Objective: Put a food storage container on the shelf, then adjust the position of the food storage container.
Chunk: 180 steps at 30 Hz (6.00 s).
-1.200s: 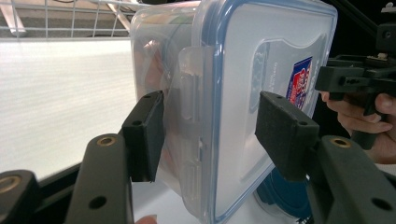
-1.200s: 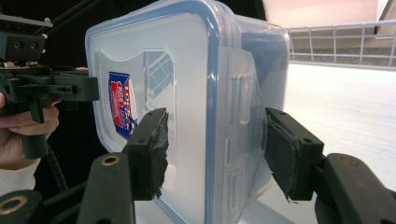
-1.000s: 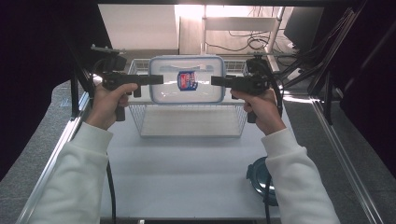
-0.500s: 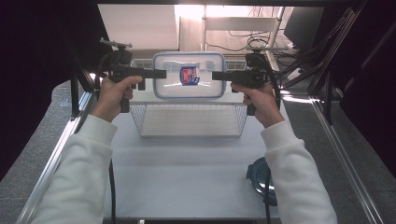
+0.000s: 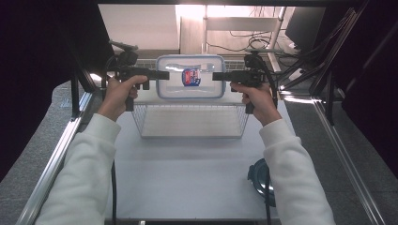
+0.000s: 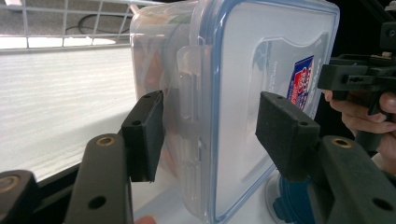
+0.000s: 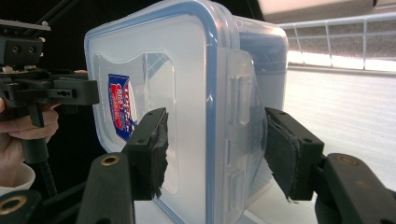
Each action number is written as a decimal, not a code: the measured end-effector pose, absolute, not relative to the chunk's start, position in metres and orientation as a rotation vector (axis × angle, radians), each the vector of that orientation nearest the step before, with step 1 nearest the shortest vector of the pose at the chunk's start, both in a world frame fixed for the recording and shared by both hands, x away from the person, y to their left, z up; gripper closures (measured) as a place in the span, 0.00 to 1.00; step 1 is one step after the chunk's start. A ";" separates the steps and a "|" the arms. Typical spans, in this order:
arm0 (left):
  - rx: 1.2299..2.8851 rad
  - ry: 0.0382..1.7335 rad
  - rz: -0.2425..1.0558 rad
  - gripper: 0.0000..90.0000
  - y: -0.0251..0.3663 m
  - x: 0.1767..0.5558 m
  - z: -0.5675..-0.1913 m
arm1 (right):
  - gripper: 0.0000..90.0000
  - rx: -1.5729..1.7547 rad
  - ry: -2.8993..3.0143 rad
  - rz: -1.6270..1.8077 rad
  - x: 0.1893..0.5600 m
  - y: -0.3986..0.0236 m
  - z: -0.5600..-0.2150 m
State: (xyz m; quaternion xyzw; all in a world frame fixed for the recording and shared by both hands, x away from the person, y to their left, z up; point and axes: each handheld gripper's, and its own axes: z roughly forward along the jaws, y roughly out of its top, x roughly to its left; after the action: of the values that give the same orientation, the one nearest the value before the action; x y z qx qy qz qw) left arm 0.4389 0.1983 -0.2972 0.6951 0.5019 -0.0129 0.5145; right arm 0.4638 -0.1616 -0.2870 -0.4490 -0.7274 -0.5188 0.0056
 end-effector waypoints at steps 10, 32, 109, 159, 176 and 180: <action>1.646 1.237 -0.066 0.48 0.201 0.454 -0.302 | 0.47 -1.462 -2.198 -1.582 0.479 -0.160 -0.294; 1.500 1.367 -0.247 0.45 0.209 0.490 -0.322 | 0.43 -1.695 -1.934 -1.451 0.516 -0.157 -0.305; 1.910 1.181 0.255 0.23 0.178 0.256 -0.467 | 0.25 -1.420 -2.649 -1.456 0.293 -0.262 -0.429; 1.987 1.237 0.288 0.23 0.178 0.264 -0.480 | 0.99 -1.993 -2.683 -0.828 0.245 -0.384 -0.468; 2.008 1.237 0.275 0.24 0.177 0.268 -0.485 | 0.99 -1.894 -2.833 -0.737 0.254 -0.344 -0.468; 2.004 1.240 0.274 0.24 0.178 0.268 -0.485 | 0.99 -1.859 -2.862 -0.731 0.259 -0.331 -0.467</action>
State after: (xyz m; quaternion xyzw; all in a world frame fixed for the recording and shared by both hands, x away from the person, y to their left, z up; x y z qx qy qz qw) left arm 0.2680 0.1777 -0.4847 0.7830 0.4845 0.1069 0.3751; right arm 0.2591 -0.3313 -0.4674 -0.5245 -0.8077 -0.2063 -0.1734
